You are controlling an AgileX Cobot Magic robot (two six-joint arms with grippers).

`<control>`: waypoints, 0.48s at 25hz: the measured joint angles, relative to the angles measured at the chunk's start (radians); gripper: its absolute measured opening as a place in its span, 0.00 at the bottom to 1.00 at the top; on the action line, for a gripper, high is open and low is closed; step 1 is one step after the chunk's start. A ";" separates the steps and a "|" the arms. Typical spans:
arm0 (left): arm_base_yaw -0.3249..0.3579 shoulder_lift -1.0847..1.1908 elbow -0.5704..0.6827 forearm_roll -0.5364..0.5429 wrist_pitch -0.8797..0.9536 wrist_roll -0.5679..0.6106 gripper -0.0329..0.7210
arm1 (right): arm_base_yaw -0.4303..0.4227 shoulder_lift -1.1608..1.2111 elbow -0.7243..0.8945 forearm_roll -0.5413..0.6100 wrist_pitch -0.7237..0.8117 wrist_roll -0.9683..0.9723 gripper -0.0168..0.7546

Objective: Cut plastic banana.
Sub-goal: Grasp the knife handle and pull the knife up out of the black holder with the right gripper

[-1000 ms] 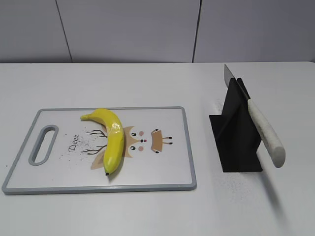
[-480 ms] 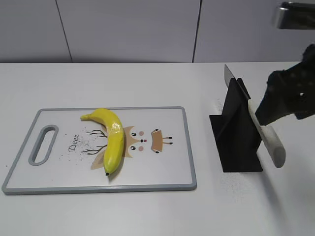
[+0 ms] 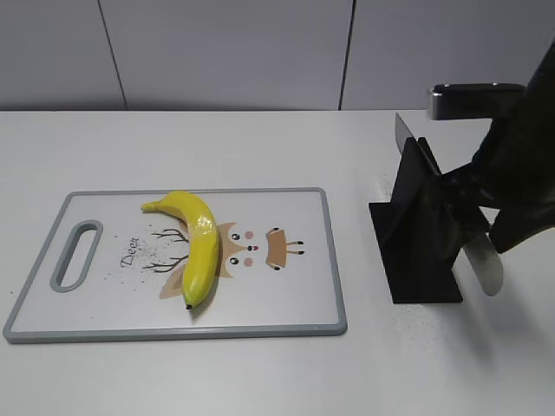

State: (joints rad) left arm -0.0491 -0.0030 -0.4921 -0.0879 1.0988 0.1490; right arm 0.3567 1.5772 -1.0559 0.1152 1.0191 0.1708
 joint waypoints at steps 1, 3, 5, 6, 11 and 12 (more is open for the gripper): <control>0.000 0.000 0.000 0.000 0.000 0.000 0.83 | 0.000 0.015 0.000 0.010 -0.001 0.001 0.68; 0.000 0.000 0.000 0.000 0.000 0.000 0.83 | 0.000 0.048 0.000 0.029 -0.006 0.002 0.64; 0.000 0.000 0.000 0.000 0.000 0.000 0.83 | 0.000 0.069 0.000 0.036 -0.008 0.007 0.56; 0.000 0.000 0.000 0.000 0.000 0.000 0.83 | 0.000 0.075 0.000 0.037 -0.008 0.014 0.49; 0.000 0.000 0.000 0.000 0.000 0.000 0.83 | -0.001 0.077 0.000 0.036 -0.005 0.053 0.24; 0.000 0.000 0.000 0.000 0.000 0.000 0.83 | -0.001 0.077 0.000 0.036 -0.005 0.053 0.24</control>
State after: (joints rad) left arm -0.0491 -0.0030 -0.4921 -0.0879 1.0988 0.1490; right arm 0.3554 1.6539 -1.0559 0.1516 1.0143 0.2238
